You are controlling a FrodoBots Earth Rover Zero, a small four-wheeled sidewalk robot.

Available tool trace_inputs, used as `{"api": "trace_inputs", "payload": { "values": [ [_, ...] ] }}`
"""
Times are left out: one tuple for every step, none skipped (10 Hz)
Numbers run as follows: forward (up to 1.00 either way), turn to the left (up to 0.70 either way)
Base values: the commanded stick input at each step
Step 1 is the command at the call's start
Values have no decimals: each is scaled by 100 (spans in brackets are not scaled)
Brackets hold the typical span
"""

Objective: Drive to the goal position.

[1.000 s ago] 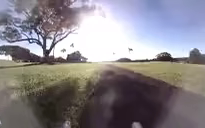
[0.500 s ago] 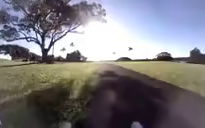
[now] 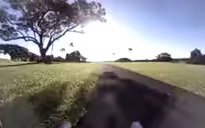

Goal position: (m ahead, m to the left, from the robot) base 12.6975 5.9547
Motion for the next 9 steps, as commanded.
{"api": "trace_inputs", "payload": {
  "values": [
    [70,0],
    [70,-11],
    [70,-14],
    [70,-14],
    [70,-14],
    [70,-14],
    [70,0],
    [70,0],
    [70,0]
  ]
}}
